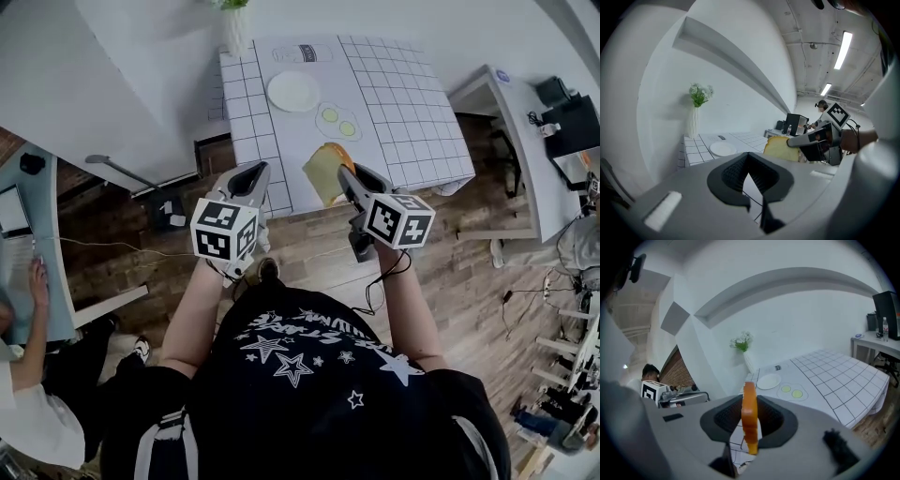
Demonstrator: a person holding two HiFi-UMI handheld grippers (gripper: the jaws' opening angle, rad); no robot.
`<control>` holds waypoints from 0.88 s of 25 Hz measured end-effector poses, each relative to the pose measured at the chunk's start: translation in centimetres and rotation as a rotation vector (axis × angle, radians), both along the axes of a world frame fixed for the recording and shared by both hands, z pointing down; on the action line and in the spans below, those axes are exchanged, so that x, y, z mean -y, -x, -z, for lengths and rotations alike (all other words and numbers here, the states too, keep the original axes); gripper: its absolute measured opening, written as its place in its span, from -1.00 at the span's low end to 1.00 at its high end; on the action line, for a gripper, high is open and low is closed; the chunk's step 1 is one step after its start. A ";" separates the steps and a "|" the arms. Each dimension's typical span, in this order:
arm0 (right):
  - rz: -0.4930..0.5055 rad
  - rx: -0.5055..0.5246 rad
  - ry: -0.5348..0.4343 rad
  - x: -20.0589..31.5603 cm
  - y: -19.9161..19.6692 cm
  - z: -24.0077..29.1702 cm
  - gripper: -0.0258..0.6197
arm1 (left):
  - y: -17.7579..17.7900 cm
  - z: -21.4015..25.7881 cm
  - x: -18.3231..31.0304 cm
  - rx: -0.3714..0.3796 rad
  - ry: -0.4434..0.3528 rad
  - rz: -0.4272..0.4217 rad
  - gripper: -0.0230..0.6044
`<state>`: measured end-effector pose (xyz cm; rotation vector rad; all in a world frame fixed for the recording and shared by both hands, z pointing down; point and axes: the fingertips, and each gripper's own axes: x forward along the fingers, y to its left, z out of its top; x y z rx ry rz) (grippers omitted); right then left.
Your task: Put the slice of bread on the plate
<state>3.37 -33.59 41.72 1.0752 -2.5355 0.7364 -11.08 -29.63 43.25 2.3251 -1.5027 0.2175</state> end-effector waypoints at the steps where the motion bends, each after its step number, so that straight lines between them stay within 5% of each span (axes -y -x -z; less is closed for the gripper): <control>1: -0.002 -0.004 0.000 0.4 0.2 0.0 -0.63 | 0.2 -0.1 0.5 0.000 -0.002 -0.005 -0.90; 16: 0.046 -0.006 0.034 3.7 1.3 -2.3 -0.63 | 2.1 -2.0 2.5 0.017 0.037 0.046 -0.90; 22: 0.164 0.012 0.021 8.1 3.1 -2.0 -0.63 | 2.9 -1.7 4.6 0.033 0.048 0.153 -0.90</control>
